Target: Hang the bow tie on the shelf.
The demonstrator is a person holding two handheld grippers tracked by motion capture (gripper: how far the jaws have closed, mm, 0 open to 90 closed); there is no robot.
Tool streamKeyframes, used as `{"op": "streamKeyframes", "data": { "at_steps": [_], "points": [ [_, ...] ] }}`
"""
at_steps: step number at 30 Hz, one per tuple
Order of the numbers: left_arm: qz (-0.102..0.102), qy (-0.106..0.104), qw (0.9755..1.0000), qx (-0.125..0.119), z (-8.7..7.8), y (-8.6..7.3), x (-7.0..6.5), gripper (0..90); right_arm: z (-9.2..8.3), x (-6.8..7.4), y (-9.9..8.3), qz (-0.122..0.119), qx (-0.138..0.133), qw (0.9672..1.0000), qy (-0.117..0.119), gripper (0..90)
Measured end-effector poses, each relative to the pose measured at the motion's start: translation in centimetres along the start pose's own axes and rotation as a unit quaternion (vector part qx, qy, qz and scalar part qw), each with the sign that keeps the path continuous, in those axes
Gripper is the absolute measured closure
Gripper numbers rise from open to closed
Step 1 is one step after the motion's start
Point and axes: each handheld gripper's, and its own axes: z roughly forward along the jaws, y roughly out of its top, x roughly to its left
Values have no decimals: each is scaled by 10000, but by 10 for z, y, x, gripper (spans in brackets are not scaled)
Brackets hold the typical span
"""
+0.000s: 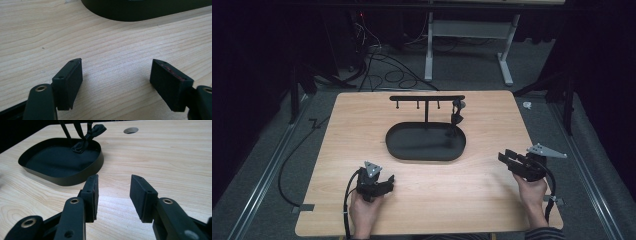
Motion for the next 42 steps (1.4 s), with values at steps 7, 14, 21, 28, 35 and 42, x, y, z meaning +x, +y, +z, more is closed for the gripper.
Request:
{"op": "streamKeyframes", "data": {
  "at_steps": [7, 14, 21, 28, 35, 42],
  "points": [
    [0, -1, 10000, 0, 0, 0, 0, 267, 8, 2, -3, -50, 76, 10000, -11, 604],
    [0, -1, 10000, 0, 0, 0, 0, 268, 16, 4, -6, -79, 184, 9998, -27, 604],
    [0, -1, 10000, 1, 0, 0, 0, 268, 21, 4, -9, -75, 266, 9996, -38, 604],
    [1, 0, 10000, 1, 0, 0, 0, 267, 27, 7, -11, -137, 360, 9992, -51, 604],
    [0, -1, 10000, 1, 0, 0, 0, 267, 34, 10, -13, -241, 467, 9986, -90, 601],
    [1, -1, 10000, 2, 0, 0, 0, 267, 42, 14, -16, -451, 578, 9971, -200, 583]
  ]
}}
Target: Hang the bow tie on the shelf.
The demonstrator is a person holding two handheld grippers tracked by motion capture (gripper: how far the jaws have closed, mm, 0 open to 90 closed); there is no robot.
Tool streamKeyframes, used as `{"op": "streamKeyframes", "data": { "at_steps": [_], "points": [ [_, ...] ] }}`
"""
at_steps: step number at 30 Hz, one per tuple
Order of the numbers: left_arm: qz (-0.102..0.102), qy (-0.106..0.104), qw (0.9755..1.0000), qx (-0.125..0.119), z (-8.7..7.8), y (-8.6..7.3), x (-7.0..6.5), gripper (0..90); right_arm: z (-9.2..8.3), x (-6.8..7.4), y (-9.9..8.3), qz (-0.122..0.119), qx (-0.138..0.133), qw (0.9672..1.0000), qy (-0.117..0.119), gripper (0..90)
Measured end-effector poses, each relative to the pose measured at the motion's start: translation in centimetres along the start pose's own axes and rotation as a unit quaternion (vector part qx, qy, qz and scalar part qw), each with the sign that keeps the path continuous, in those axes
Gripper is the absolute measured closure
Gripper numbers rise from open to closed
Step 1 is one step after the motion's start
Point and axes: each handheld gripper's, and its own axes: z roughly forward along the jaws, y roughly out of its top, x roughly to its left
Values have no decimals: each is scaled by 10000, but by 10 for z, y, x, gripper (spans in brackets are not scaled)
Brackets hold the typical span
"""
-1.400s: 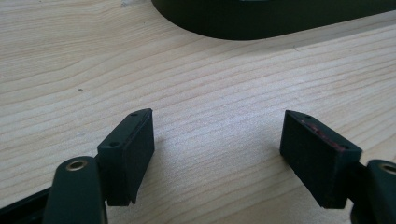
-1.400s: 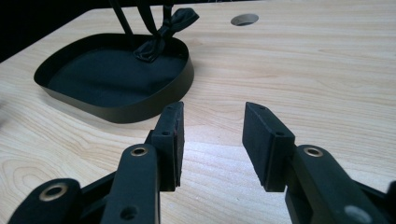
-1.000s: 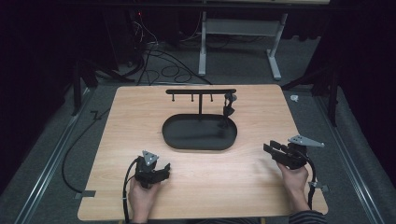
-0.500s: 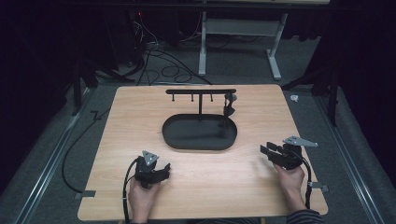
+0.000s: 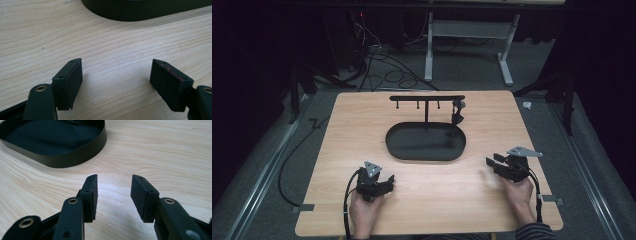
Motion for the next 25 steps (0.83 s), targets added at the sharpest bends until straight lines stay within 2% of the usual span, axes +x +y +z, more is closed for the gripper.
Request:
{"op": "streamKeyframes", "data": {
  "at_steps": [9, 15, 16, 19, 23, 25],
  "points": [
    [-2, 0, 10000, -2, 0, 0, 0, 267, 11, 6, -3, -201, 229, 9993, -217, 544],
    [-2, -2, 10000, 0, 0, 0, 0, 267, 19, 10, -8, -420, 400, 9975, -399, 524],
    [-2, -5, 10000, -2, 0, 0, 0, 268, 21, 11, -8, -482, 526, 9964, -467, 506],
    [1, -7, 10000, -2, 0, 0, 0, 267, 21, 14, -9, -628, 531, 9951, -542, 489],
    [3, -6, 10000, -2, 0, 0, 0, 267, 21, 10, -8, -460, 582, 9964, -419, 456],
    [3, -6, 10000, -2, 0, 0, 0, 267, 21, 11, -8, -494, 581, 9962, -426, 453]
  ]
}}
